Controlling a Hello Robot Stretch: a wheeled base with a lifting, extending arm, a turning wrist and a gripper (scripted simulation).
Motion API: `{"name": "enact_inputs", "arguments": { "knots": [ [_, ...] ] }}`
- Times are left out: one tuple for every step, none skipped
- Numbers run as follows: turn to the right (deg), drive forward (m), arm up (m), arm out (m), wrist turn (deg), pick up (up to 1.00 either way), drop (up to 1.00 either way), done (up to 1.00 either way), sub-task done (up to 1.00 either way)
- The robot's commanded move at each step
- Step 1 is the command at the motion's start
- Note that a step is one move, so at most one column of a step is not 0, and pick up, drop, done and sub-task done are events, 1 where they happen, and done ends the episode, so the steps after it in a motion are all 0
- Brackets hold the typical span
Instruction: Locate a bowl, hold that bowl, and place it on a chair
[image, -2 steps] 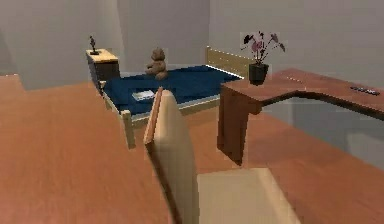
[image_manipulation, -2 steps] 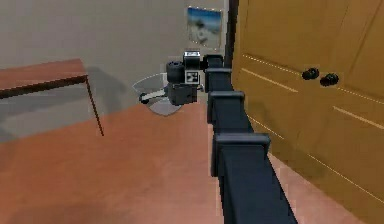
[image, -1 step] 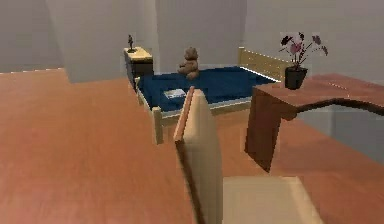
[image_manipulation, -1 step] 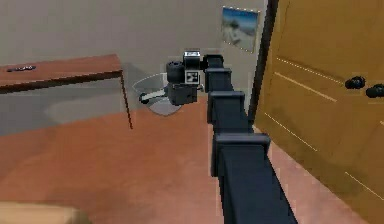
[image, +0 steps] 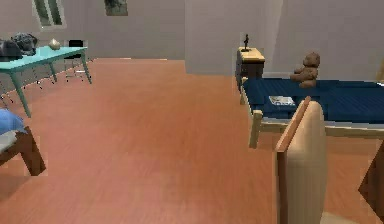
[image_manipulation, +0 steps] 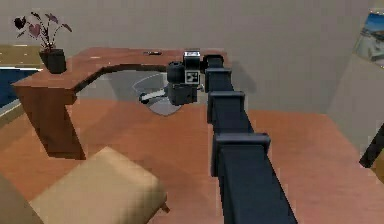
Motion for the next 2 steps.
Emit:
{"name": "enact_inputs", "arguments": {
  "knots": [
    [0.0,0.30,0.00,0.00,0.0,0.00,0.00,0.00,0.00],
    [45.0,0.00,0.00,0.00,0.0,0.00,0.00,0.00,0.00]
  ]
}}
